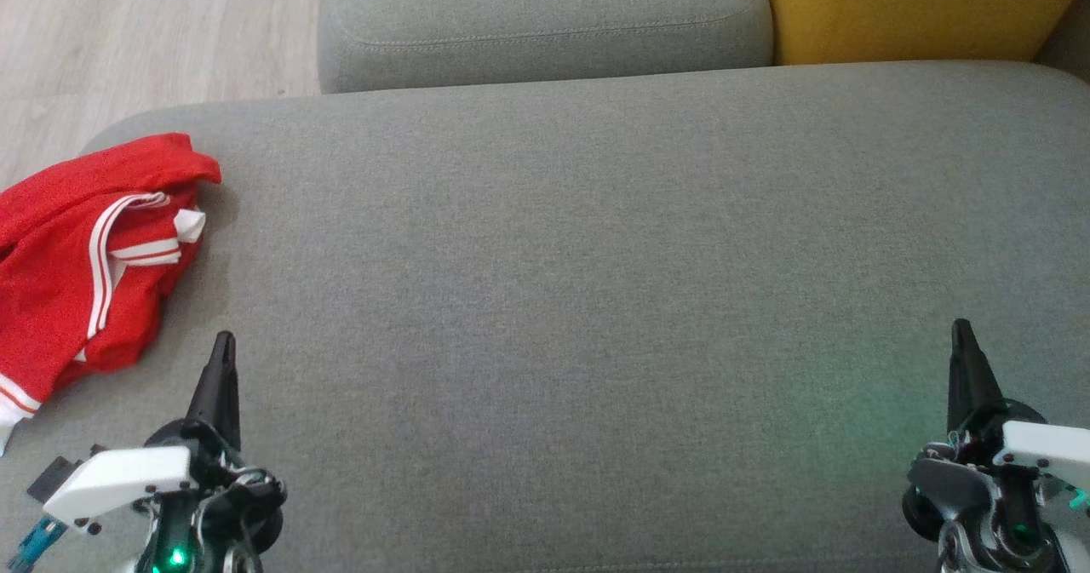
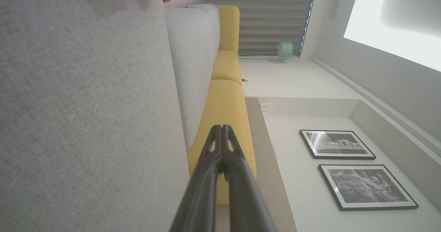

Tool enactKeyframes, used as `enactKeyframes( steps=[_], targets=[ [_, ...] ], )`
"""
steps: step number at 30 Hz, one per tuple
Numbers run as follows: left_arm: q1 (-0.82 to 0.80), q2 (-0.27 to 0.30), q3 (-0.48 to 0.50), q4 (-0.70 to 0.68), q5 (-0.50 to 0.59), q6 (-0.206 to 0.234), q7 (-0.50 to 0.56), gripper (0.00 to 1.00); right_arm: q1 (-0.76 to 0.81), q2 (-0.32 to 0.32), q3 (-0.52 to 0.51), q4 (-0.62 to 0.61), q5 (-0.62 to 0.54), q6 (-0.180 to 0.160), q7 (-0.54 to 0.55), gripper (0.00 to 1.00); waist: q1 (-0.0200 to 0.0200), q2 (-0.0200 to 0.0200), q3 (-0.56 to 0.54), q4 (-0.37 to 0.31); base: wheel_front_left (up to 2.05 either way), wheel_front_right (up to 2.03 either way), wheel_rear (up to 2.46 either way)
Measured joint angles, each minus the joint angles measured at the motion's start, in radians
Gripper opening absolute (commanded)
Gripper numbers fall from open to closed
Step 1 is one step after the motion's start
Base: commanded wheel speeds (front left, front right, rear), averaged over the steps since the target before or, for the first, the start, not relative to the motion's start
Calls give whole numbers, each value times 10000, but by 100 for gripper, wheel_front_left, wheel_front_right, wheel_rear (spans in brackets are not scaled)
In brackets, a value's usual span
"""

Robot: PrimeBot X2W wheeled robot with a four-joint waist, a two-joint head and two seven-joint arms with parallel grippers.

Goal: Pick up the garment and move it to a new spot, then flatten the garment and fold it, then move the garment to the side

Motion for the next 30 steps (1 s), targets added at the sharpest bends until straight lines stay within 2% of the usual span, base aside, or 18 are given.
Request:
enactKeyframes(
  steps=[4,5,10,22,30],
  targets=[
    [0,0,0,0,0,0,0,0,0,0,0,0,0,0,0,0,0,0,0,0,0,0,0],
    [0,0,0,0,0,0,0,100,0,0,0,0,0,0,0,100,0,0,0,0,0,0,0],
    [479,-119,-48,585,-6,33,-19,100,414,48,29,573,0,0,-13,100,0,0,0,0,0,0,0],
    [590,-130,-332,376,0,40,-259,100,517,54,318,410,-150,0,-291,100,0,0,-12,28,0,0,0],
    [466,-38,-550,23,936,38,-594,100,407,-61,591,221,-1101,0,-604,100,0,0,-46,50,0,0,0]
  ],
)
